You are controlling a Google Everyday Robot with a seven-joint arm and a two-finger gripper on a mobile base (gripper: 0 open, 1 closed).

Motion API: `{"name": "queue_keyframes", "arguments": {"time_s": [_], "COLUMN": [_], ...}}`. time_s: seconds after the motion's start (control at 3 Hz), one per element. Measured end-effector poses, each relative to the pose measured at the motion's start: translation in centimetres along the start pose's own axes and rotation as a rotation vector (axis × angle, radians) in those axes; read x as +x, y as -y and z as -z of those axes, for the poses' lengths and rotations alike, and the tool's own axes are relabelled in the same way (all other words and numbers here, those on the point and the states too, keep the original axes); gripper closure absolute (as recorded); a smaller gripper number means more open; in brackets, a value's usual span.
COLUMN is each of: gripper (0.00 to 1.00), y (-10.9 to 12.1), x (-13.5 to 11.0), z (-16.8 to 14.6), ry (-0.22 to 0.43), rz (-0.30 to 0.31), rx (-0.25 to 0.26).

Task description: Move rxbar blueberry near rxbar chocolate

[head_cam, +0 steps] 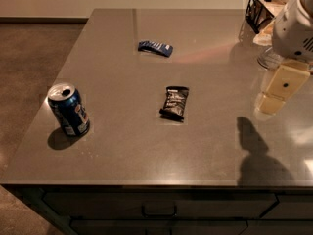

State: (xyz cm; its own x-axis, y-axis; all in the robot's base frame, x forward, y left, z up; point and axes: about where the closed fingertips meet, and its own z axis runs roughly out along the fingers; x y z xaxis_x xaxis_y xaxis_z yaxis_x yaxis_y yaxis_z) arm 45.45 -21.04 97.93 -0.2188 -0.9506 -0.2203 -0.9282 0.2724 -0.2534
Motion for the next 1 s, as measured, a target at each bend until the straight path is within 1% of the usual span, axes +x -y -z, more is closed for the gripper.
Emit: {"name": "queue_keyframes", "arguments": {"time_s": [0.33,0.67,1.0], "gripper": [0.0,0.0,0.0], "y": [2.7,5.9,9.3], "x": [-1.4,-2.6,-3.7], "z": [-0.9,-2.5,-5.3], "ry": [0.034,0.074,0.111], "rz": [-0.015,-0.038,-0.074], "rx": [0.008,0.007,0.004]}}
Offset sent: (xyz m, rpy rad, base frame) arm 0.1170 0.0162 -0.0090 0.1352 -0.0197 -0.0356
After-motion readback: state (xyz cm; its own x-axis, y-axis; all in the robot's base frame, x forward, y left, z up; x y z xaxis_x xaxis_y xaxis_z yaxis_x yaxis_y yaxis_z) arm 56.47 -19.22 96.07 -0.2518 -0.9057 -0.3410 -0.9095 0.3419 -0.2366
